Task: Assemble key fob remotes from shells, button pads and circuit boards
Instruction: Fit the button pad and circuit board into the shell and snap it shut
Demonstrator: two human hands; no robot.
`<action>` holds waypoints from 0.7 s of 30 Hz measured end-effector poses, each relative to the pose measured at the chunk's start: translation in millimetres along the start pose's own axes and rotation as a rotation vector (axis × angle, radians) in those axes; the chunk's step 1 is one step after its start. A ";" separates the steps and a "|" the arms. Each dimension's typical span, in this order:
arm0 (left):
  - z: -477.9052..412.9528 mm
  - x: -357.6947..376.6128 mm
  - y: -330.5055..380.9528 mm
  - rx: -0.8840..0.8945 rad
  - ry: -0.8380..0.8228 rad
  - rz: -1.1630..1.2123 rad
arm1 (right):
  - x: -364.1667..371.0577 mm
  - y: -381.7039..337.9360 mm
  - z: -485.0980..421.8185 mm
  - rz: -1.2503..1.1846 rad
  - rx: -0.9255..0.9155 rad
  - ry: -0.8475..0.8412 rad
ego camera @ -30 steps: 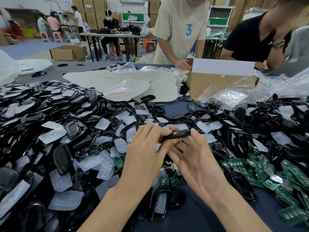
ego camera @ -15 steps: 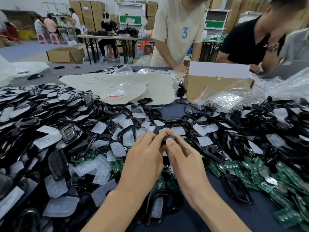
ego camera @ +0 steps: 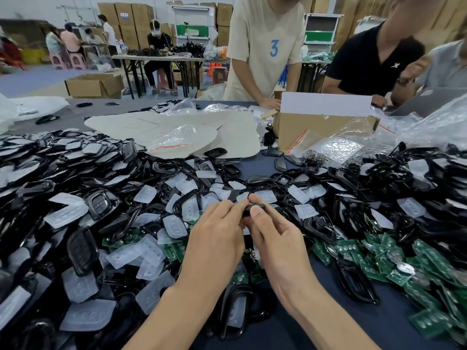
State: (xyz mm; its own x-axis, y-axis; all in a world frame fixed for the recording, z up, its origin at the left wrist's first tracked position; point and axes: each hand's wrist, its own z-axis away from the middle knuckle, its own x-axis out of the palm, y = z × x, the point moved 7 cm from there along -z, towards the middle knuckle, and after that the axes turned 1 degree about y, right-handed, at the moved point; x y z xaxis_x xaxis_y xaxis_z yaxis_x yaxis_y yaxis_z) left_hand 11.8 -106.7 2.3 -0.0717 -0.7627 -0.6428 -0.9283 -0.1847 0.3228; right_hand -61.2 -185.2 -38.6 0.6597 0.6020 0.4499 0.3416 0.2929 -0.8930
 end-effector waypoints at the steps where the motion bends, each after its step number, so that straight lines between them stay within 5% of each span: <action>1: 0.2 -0.1 -0.1 0.001 -0.002 -0.001 | 0.5 -1.3 0.4 -0.009 0.001 -0.007; 8: 1.2 -7.1 8.1 0.070 0.062 0.007 | 0.5 -5.0 4.2 -0.183 0.095 -0.041; 14: 4.9 -13.3 11.3 -0.059 0.116 0.225 | 6.3 -8.4 17.5 -0.360 0.212 -0.159; 21: 4.4 -14.9 9.2 -0.124 0.109 0.404 | -2.9 -10.6 16.3 -0.326 0.121 -0.120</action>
State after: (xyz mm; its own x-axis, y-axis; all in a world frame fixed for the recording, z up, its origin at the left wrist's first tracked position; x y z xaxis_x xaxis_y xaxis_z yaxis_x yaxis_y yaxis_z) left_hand 2.7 -94.3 11.8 -0.3752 -0.8488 -0.3724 -0.7821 0.0743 0.6187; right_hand -77.7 -177.9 -30.6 0.4438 0.5427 0.7131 0.4347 0.5655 -0.7009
